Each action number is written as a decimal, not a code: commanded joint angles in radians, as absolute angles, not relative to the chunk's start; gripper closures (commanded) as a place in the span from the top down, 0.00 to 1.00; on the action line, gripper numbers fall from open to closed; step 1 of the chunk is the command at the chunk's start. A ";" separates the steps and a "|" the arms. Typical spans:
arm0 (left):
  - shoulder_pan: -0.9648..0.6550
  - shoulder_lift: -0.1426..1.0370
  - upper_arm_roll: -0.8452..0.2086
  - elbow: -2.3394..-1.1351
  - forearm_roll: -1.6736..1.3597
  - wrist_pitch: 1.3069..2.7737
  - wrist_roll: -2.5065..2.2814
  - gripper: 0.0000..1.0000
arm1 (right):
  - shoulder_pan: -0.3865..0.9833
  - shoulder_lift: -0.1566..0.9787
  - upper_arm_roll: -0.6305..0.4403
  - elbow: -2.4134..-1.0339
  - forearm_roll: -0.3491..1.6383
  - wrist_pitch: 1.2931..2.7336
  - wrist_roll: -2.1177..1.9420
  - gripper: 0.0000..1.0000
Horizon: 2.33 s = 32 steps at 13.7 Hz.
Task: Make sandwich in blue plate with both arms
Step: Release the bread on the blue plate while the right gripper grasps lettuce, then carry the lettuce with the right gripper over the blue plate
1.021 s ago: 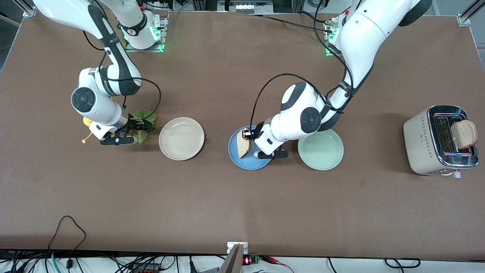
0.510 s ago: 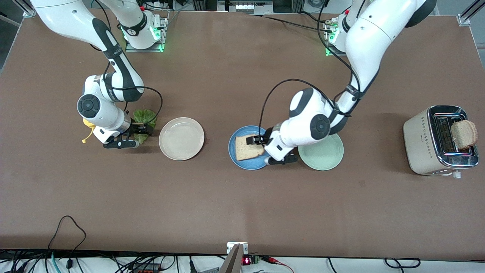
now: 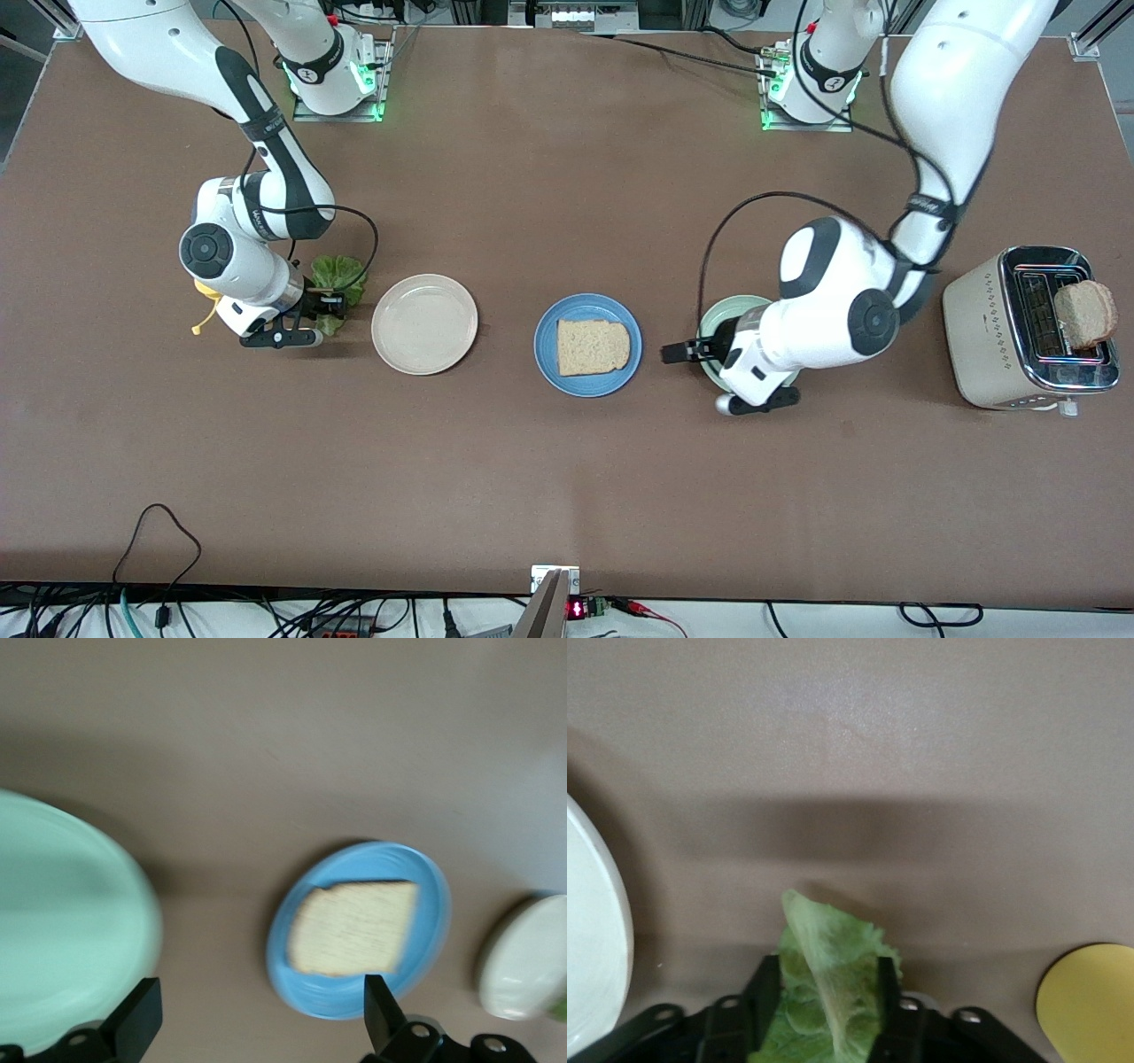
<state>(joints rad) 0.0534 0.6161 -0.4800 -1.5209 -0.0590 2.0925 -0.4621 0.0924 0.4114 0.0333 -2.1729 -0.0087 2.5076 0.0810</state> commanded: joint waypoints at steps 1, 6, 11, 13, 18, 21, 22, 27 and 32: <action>0.061 0.505 -0.466 -1.529 0.147 2.028 -0.459 1.00 | 0.086 0.417 0.037 -2.169 -0.025 2.516 0.077 0.24; 0.124 0.497 -0.465 -1.376 0.176 1.867 -0.457 1.00 | 0.089 0.407 0.035 -2.166 -0.026 2.511 0.075 0.09; 0.094 0.402 -0.307 -1.336 0.204 1.805 -0.234 1.00 | 0.092 0.356 0.034 -2.145 -0.025 2.425 0.081 0.01; 0.054 0.350 -0.177 -1.341 0.111 1.787 -0.132 1.00 | 0.092 0.324 0.035 -2.138 -0.025 2.381 0.083 0.00; 0.049 0.235 -0.041 -1.396 -0.020 1.659 -0.028 1.00 | 0.104 0.290 0.046 -1.982 -0.008 2.111 0.151 0.00; 0.051 0.163 -0.048 -1.498 -0.018 1.647 -0.034 1.00 | 0.208 0.299 0.046 -1.901 -0.006 2.031 0.325 0.00; 0.051 0.131 -0.049 -1.550 -0.018 1.672 -0.032 1.00 | 0.233 0.305 0.046 -1.891 -0.003 2.031 0.380 0.00; 0.045 0.086 -0.051 -1.611 -0.008 1.704 -0.032 1.00 | 0.376 0.425 0.046 -1.729 0.101 2.033 0.743 0.00; 0.041 0.095 -0.049 -1.595 -0.008 1.698 -0.029 1.00 | 0.445 0.560 0.046 -1.612 0.268 2.049 1.024 0.00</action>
<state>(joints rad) 0.0436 0.1158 -0.0532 -1.5748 -0.0028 1.6853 -0.0448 0.4231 0.4916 0.0529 -1.6828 0.2163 2.0562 0.9218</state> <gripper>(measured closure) 0.000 0.960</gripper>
